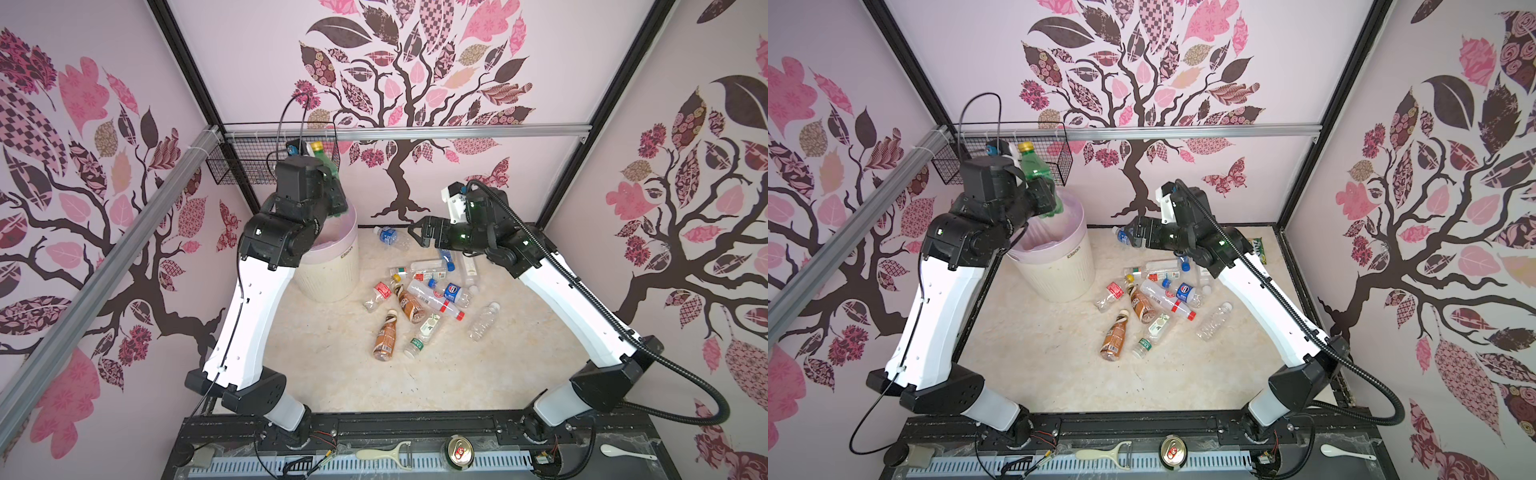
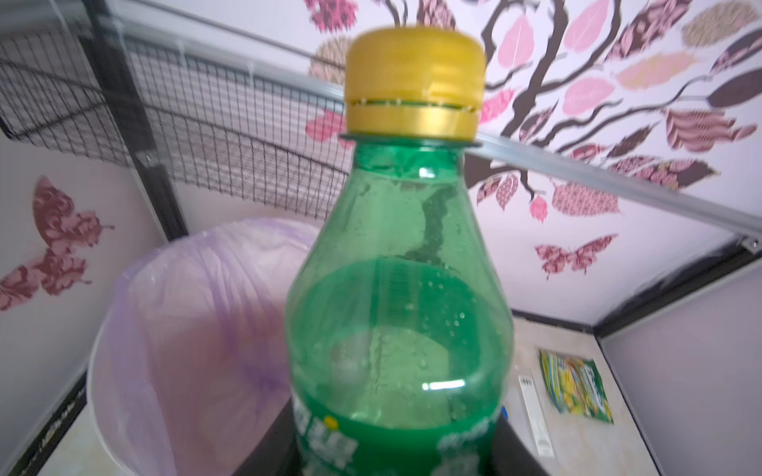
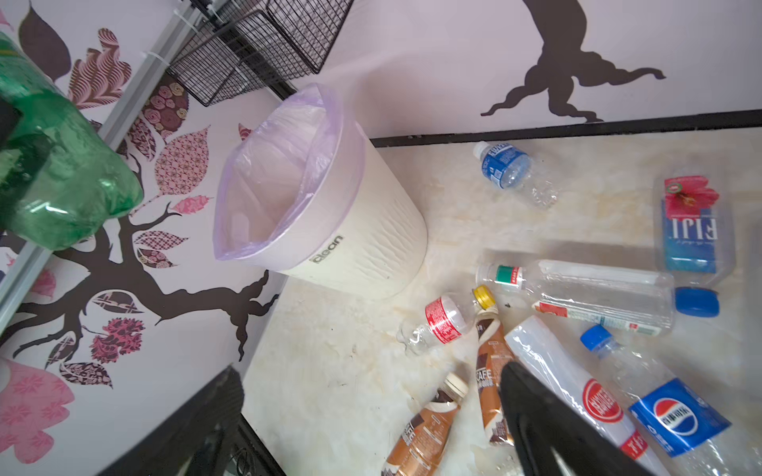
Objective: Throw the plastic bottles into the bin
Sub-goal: 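Carry the green bottle over the bin and open the left gripper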
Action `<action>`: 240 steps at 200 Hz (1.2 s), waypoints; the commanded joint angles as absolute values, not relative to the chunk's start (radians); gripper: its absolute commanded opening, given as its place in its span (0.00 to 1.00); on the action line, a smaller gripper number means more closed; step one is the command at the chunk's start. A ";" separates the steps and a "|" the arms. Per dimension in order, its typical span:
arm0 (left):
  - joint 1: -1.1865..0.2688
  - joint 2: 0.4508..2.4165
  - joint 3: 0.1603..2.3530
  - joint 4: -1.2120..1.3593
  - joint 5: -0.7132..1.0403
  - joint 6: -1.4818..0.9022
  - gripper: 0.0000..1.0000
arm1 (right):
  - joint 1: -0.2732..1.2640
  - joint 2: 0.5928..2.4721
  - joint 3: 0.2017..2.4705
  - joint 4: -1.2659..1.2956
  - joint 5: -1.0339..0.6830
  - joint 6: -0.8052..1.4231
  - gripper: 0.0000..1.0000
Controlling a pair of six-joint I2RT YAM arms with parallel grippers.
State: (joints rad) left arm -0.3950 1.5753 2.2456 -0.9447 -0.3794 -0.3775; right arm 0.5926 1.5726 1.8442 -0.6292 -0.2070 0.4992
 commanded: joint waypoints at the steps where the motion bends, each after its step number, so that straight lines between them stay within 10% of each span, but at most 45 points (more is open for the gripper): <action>1: -0.396 1.563 2.299 -0.759 -0.507 -0.269 0.46 | 0.603 1.603 1.923 -0.695 -0.223 0.518 1.00; 83: -0.166 1.645 2.079 -0.729 -0.343 -0.471 0.53 | 0.602 1.606 1.905 -0.714 -0.211 0.507 0.99; 134: -0.153 1.627 2.074 -0.847 -0.274 -0.535 0.98 | 0.603 1.591 1.861 -0.695 -0.230 0.521 1.00; 240: -0.326 1.589 2.172 -1.022 -0.215 -0.565 0.98 | 0.602 1.529 1.755 -0.726 -0.190 0.555 0.99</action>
